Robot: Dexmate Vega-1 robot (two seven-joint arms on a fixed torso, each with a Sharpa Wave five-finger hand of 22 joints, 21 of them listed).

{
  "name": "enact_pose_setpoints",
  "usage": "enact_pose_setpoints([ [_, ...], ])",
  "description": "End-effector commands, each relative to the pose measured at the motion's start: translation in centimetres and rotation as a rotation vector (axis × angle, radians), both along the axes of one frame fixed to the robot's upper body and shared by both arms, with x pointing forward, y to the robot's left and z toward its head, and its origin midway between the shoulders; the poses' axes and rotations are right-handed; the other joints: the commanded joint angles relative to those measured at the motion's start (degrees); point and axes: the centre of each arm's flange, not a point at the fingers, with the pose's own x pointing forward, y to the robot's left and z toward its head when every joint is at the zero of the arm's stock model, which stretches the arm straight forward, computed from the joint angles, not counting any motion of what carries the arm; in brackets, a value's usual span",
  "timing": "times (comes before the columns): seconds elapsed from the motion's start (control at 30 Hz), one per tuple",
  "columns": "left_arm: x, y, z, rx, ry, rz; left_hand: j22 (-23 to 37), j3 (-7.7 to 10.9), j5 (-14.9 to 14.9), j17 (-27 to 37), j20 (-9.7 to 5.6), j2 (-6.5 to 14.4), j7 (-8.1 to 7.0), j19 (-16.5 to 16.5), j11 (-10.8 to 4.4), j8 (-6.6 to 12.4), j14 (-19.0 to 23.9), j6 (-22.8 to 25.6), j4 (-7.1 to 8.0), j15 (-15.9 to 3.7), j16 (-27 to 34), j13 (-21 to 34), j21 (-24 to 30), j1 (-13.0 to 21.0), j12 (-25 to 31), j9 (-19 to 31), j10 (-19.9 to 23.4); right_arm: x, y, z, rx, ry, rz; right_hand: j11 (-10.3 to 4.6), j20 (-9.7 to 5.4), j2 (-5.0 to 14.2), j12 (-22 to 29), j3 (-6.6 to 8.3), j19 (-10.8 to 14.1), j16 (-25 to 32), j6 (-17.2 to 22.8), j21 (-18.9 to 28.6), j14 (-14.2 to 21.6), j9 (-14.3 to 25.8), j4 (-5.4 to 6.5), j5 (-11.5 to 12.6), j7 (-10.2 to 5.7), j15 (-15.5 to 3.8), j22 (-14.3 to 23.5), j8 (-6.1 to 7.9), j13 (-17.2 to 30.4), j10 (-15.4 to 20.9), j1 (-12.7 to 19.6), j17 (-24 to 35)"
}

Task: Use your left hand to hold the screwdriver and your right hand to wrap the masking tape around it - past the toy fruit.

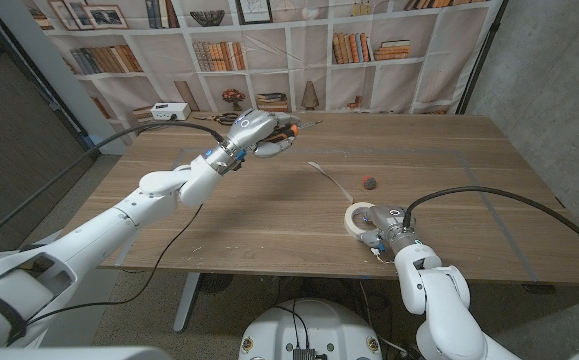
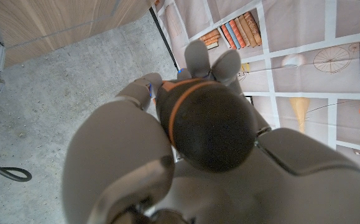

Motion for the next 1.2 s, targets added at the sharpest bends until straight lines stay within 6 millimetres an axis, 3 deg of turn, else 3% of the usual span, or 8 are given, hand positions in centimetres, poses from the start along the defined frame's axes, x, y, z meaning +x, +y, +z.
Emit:
enact_pose_setpoints([
  [0.03, 0.4, -0.3, 0.3, -0.010, 0.018, 0.011, 0.2, 12.64, -0.3, 0.0, -4.63, 1.4, -0.32, 0.6, -0.34, 0.02, 6.5, 0.9, 12.21, -6.04, -0.3, 0.3, -0.2, -0.3, 0.6, 0.1, 0.0, 1.0, -0.3, -1.3, -0.011, 0.013, 0.023, -1.52, -1.45, 1.79, 1.7, 1.53, 0.7, 1.6, 3.4, 0.8, 1.5, 0.1, -0.35, 0.6, -1.85, -7.93, 0.0, 0.99, 0.6, 2.5, 6.7, 1.8],
  [0.27, 0.8, -0.3, 0.4, -0.018, 0.034, 0.013, 0.1, 12.51, -0.6, 0.3, -4.62, 1.6, -0.39, 0.5, -0.33, -0.21, 6.7, 0.8, 12.11, -6.07, -0.2, -0.2, -0.4, -0.3, 0.5, 0.1, 0.0, 1.3, 0.0, -2.1, -0.001, -0.015, 0.040, -6.47, -3.83, 2.56, 0.7, 1.86, -1.3, 2.4, 5.6, 0.9, -3.3, 0.1, -0.02, -1.2, -6.61, -9.52, 0.1, 0.84, -0.2, 2.2, 15.2, 5.4],
  [0.4, 0.9, -0.2, 0.3, -0.017, 0.040, 0.016, -0.1, 12.40, -0.7, 0.2, -4.61, 1.6, -0.39, 0.6, -0.30, -0.34, 6.6, 0.8, 12.04, -6.07, -0.4, 0.0, -0.6, -0.3, 0.8, 0.1, 0.1, 1.5, -0.1, -2.0, 0.012, -0.044, 0.048, -5.64, -4.05, 2.82, 3.0, 1.41, -1.3, 1.2, 11.9, 1.4, -1.6, 0.2, 1.06, -2.1, -5.25, -9.94, 0.1, 2.79, -1.3, 9.9, 16.0, 4.5],
  [0.5, 1.1, -0.2, 0.2, -0.018, 0.044, 0.015, 0.0, 12.42, -0.8, 0.4, -4.63, 1.6, -0.41, 0.7, -0.47, -0.41, 6.7, 0.7, 12.01, -6.12, -0.3, -0.2, -0.5, -0.4, 0.8, 0.1, 0.1, 1.4, -0.2, -1.9, 0.028, -0.108, 0.068, -4.86, -5.01, 5.34, 9.0, 0.71, 0.8, 3.6, 22.2, 3.3, 6.6, 0.8, 1.45, -3.7, -2.61, -10.55, 0.0, 6.57, 0.1, 21.6, 18.1, 6.2],
  [0.6, 1.2, -0.1, 0.3, -0.022, 0.047, 0.015, -0.4, 12.35, -0.9, 0.2, -4.61, 1.7, -0.47, 0.7, -0.50, -0.37, 6.5, 0.8, 11.99, -6.10, -0.6, 0.0, -0.7, -0.4, 0.9, 0.2, -0.1, 1.5, -0.4, -1.8, 0.056, -0.145, 0.071, -4.23, -5.43, 6.01, 11.0, -0.03, 2.3, 6.2, 23.9, 4.6, 11.5, 1.0, 1.50, -4.3, -1.67, -10.63, 0.2, 7.31, 1.3, 24.1, 19.2, 8.4],
  [0.73, 1.3, 0.0, 0.4, -0.029, 0.052, 0.016, -0.1, 12.31, -1.0, 0.1, -4.61, 1.8, -0.45, 0.6, -0.53, -0.51, 6.6, 0.8, 12.01, -6.03, -0.7, 0.0, -0.6, -0.4, 0.9, 0.1, -0.2, 2.1, -1.6, -0.9, 0.197, -0.098, 0.067, -3.73, -5.78, 6.90, 11.6, -0.46, 2.5, 7.1, 23.2, 5.2, 13.5, 1.9, 2.21, -4.3, -1.56, -10.43, 0.5, 7.55, 2.0, 24.1, 18.8, 9.4],
  [0.93, 1.6, 0.0, 0.4, -0.034, 0.058, 0.019, -0.2, 12.28, -1.1, 0.3, -4.63, 1.7, -0.51, 0.7, -0.55, -0.57, 6.4, 1.0, 11.91, -6.11, -0.7, -0.4, -0.7, -0.5, 0.9, 0.1, 0.0, 3.4, -5.1, 0.8, 0.538, 0.011, 0.135, -2.74, -4.93, 11.15, 13.3, -1.02, 0.8, 7.2, 18.9, 6.1, 13.7, 5.6, 5.40, -3.8, 0.34, -9.57, 1.5, 8.56, 4.9, 23.3, 15.8, 11.9],
  [1.2, 1.8, -0.1, 0.6, -0.045, 0.060, 0.024, -0.1, 12.24, -1.2, 0.3, -4.61, 1.7, -0.56, 0.8, -0.56, -0.61, 6.7, 1.1, 11.87, -6.06, -0.6, -0.4, -0.7, -0.6, 1.1, 0.2, 0.1, 4.5, -8.4, 3.0, 0.763, 0.170, 0.272, -2.45, -5.18, 12.26, 14.3, -0.92, -1.1, 7.1, 17.2, 6.6, 12.4, 8.6, 6.45, -3.2, 0.97, -9.46, 2.2, 10.04, 7.6, 20.6, 14.8, 14.1],
])
